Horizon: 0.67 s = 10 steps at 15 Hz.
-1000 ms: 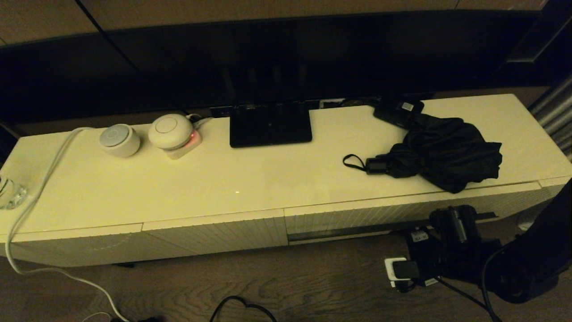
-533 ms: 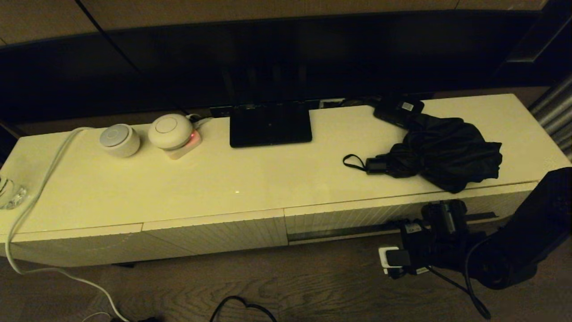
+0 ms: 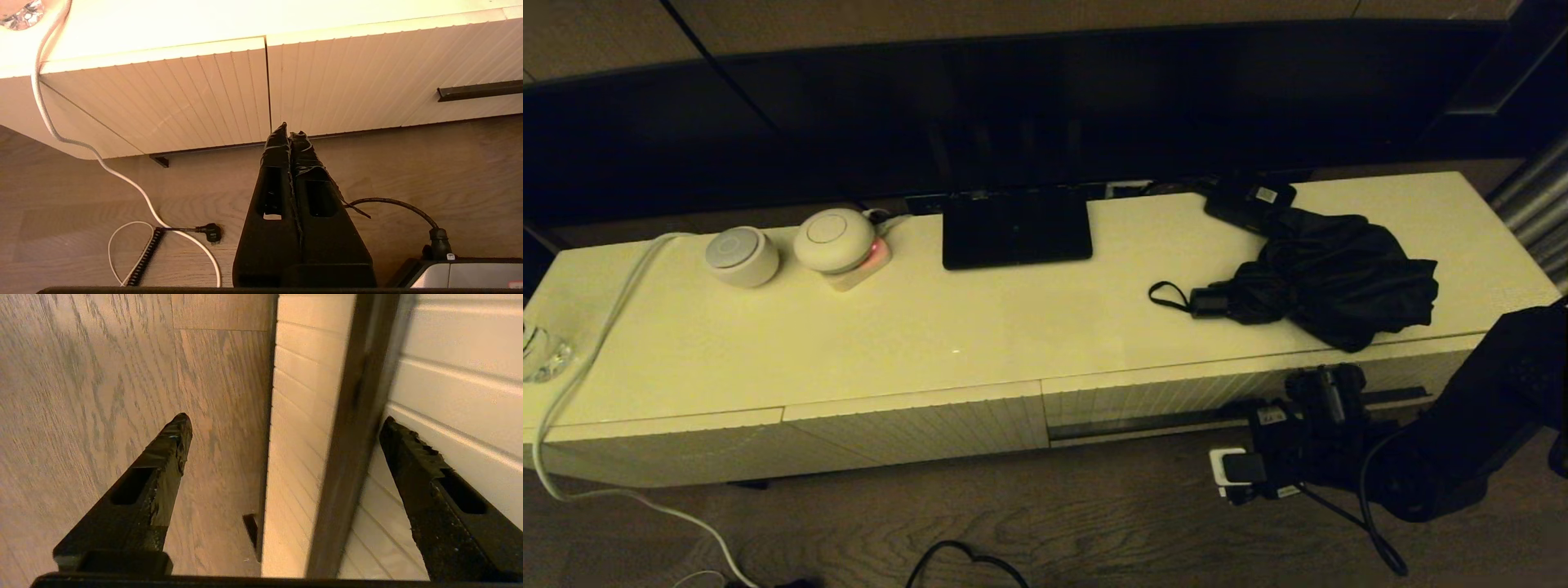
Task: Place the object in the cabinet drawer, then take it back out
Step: Open the drawer
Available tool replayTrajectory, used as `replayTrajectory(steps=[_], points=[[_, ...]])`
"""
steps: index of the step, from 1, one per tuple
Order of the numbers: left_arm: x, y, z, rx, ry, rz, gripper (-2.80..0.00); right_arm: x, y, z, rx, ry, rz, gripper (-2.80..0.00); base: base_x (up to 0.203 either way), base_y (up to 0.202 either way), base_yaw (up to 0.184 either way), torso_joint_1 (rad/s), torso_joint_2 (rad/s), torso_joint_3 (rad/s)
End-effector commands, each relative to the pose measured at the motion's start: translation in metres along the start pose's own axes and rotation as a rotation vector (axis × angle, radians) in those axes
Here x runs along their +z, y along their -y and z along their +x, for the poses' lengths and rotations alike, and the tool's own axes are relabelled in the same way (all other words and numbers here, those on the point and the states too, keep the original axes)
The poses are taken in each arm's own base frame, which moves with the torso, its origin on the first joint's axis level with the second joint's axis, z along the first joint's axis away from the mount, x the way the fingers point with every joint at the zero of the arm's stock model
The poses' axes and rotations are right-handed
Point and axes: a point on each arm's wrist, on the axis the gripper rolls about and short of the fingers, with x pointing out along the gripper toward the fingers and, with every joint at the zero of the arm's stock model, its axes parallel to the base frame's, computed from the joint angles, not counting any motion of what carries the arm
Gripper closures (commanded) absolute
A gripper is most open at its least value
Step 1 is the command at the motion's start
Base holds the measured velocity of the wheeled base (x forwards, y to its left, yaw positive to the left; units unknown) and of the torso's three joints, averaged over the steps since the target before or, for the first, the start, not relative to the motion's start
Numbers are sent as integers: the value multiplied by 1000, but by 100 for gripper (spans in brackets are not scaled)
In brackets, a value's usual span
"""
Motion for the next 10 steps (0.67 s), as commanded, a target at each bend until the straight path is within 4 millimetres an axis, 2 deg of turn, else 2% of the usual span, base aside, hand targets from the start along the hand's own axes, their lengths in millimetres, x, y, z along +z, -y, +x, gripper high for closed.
replayTrajectory(steps=[1,4,10], points=[[-1,0,0,1,-3,0,0,0,-10,5,39,0,12,-280,0,0,0,0,0,0],[-1,0,0,1,-3,0,0,0,-13,5,49,0,13,-280,0,0,0,0,0,0],[-1,0,0,1,-3,0,0,6,-30,-17,108,11,6,-280,0,0,0,0,0,0]])
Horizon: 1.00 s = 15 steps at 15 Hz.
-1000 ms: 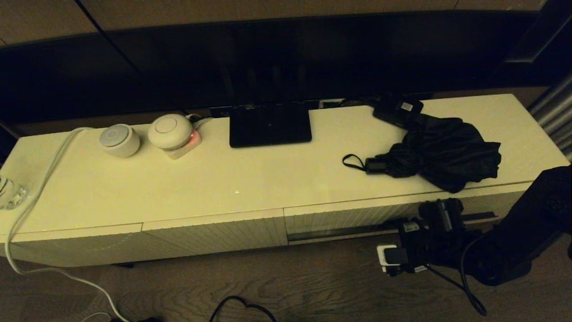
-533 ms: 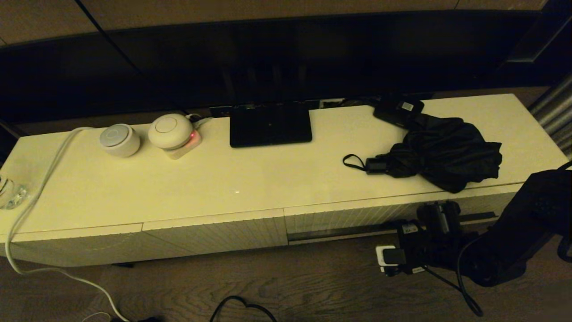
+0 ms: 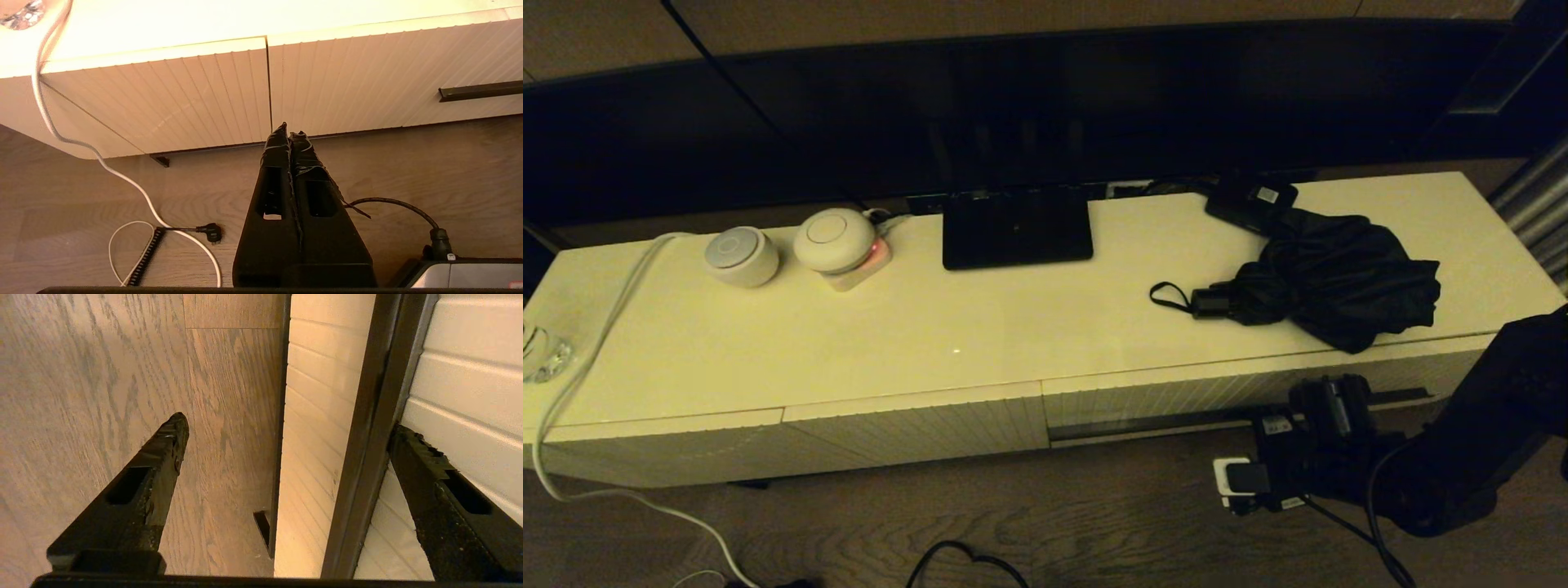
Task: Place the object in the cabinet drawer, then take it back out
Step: Open the drawer
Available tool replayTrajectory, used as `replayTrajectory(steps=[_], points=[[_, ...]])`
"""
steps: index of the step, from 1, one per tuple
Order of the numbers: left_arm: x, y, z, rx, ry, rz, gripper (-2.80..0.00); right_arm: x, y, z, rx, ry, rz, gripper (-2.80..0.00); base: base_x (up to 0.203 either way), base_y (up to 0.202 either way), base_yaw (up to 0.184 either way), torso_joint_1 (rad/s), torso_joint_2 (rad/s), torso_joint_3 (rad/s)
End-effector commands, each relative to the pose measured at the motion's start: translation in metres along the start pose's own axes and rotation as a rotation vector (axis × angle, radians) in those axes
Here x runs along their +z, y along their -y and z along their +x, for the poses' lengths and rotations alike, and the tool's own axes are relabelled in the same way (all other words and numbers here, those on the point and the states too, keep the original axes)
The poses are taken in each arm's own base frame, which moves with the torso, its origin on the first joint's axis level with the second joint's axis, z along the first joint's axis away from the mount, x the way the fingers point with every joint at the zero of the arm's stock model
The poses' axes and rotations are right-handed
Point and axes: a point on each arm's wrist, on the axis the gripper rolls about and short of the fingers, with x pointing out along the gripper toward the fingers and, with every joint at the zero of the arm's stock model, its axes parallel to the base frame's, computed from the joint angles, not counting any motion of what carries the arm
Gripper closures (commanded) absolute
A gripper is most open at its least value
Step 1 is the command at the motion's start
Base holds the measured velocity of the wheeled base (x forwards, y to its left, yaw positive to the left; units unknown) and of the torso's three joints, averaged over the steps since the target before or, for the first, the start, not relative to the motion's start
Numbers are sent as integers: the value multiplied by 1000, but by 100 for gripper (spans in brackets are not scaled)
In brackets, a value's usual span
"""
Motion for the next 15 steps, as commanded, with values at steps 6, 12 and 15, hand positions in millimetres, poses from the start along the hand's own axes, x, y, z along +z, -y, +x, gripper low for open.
replayTrajectory(steps=[6,12,15], points=[[-1,0,0,1,-3,0,0,0,-36,-2,139,1,-4,-280,0,0,0,0,0,0],[-1,0,0,1,-3,0,0,0,-79,-29,238,16,5,-280,0,0,0,0,0,0],[-1,0,0,1,-3,0,0,1,-83,-39,224,30,7,-280,0,0,0,0,0,0]])
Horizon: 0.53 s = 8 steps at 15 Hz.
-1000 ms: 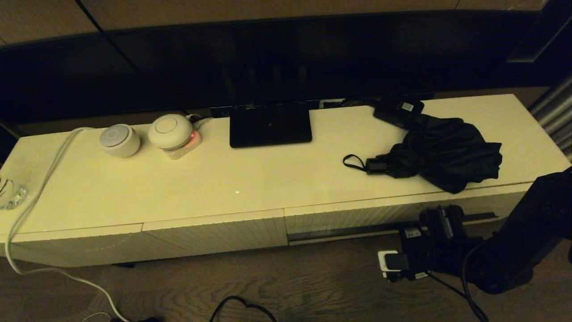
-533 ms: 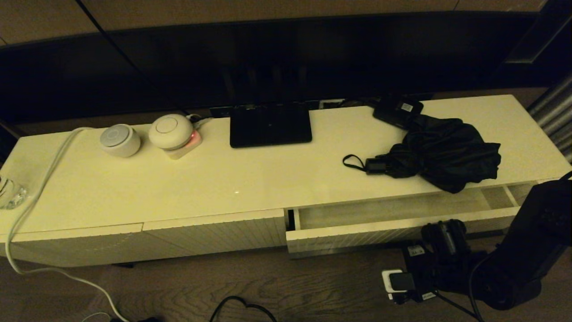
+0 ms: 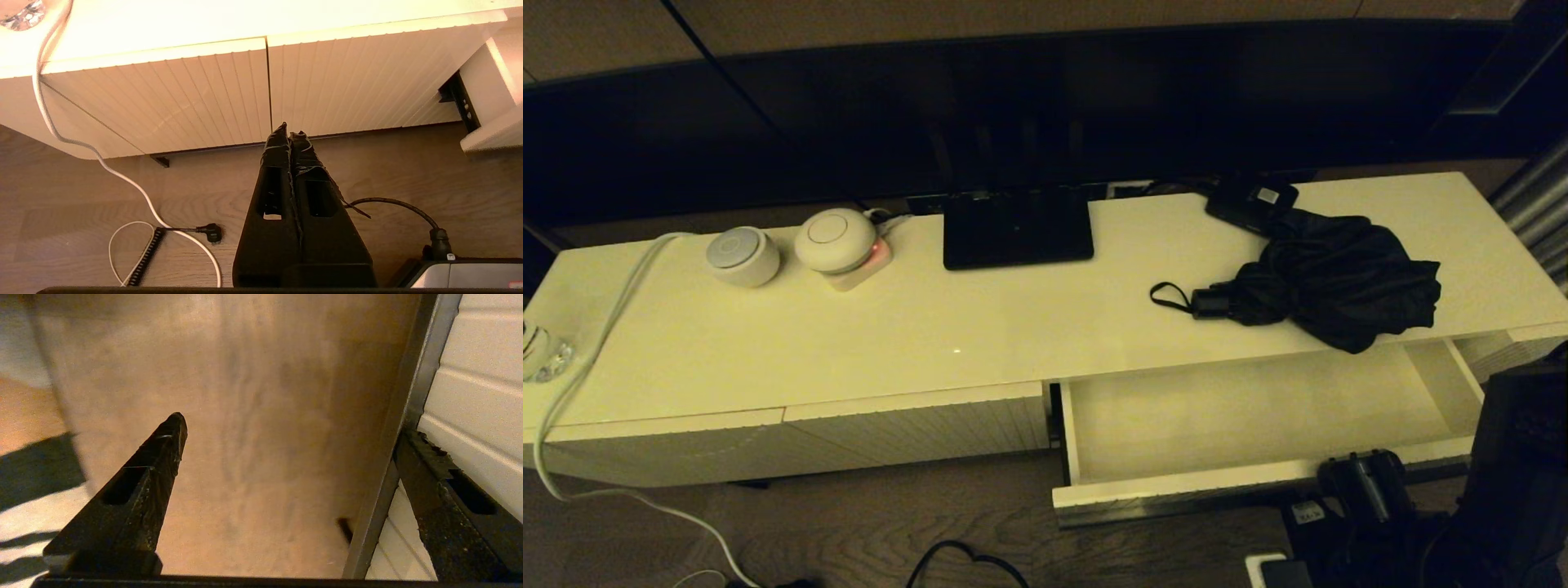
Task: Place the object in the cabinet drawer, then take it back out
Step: Open the drawer
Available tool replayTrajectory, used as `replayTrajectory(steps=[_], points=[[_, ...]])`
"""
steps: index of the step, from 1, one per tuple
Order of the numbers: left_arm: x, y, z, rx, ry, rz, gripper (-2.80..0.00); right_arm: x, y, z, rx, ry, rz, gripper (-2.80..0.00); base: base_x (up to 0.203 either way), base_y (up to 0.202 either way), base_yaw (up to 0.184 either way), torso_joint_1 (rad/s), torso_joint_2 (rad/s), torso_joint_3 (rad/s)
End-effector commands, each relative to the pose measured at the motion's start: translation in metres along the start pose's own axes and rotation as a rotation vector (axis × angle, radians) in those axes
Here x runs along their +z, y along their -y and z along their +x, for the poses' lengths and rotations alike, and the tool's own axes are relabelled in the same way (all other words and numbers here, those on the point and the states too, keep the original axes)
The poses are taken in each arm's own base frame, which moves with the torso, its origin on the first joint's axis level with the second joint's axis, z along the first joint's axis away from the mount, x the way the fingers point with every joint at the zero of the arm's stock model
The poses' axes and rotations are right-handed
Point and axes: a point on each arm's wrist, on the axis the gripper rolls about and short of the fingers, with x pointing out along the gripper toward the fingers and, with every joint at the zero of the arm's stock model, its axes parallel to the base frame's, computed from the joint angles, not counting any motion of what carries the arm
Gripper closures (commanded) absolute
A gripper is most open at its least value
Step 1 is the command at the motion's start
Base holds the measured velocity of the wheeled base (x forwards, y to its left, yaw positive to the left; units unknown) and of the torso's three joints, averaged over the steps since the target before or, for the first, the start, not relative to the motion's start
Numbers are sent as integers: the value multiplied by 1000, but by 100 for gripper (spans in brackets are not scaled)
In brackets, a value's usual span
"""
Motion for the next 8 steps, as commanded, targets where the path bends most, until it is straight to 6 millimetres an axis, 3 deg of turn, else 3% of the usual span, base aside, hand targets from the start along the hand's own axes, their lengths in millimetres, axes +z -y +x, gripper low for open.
replayTrajectory(steps=[1,6,7,8], points=[[-1,0,0,1,-3,0,0,1,-1,-10,-18,14,-11,-280,0,0,0,0,0,0],[-1,0,0,1,-3,0,0,5,13,-36,-135,56,5,-280,0,0,0,0,0,0],[-1,0,0,1,-3,0,0,6,15,-43,-159,58,4,0,0,0,0,0,0,0],[-1,0,0,1,-3,0,0,7,17,-50,-184,60,7,0,0,0,0,0,0,0]])
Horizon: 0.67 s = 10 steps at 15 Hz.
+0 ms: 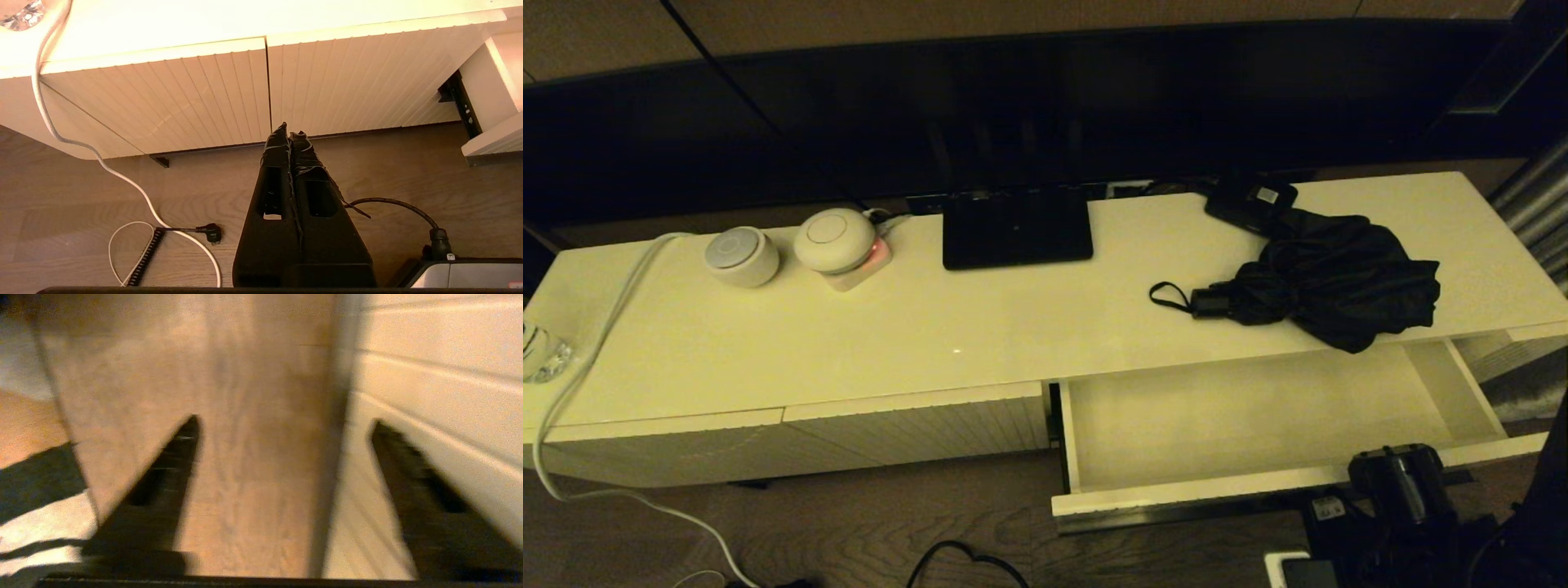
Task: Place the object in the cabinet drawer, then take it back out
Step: Open the drawer
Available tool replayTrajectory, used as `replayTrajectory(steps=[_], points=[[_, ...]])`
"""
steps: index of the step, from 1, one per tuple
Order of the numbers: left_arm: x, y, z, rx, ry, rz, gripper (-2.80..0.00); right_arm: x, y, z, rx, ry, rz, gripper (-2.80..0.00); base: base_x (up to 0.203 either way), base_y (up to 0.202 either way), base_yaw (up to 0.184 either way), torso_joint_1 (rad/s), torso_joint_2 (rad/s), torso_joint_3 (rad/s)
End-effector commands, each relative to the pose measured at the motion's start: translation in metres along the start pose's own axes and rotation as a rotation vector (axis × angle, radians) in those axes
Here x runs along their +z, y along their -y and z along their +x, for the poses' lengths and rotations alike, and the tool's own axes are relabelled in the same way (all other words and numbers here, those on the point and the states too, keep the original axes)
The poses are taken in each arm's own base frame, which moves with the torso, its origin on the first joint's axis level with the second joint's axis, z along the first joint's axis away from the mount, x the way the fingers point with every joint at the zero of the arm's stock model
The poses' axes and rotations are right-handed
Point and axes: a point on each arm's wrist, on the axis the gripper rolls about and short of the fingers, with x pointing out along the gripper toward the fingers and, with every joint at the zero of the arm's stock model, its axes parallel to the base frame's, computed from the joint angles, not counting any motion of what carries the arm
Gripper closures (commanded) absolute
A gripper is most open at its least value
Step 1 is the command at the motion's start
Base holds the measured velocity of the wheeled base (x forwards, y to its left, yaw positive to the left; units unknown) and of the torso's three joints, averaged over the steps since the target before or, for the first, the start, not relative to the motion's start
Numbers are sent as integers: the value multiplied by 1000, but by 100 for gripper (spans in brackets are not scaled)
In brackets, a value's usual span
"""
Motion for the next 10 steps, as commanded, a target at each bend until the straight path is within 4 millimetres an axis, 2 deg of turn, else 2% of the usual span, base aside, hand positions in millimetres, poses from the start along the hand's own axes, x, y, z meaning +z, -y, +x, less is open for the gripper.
replayTrajectory(steps=[1,5,10], points=[[-1,0,0,1,-3,0,0,5,11,-25,-101,11,-7,0,0,0,0,0,0,0],[-1,0,0,1,-3,0,0,11,7,-69,-158,13,-2,0,0,0,0,0,0,0],[-1,0,0,1,-3,0,0,17,-9,-148,-213,-6,12,0,0,0,0,0,0,0]])
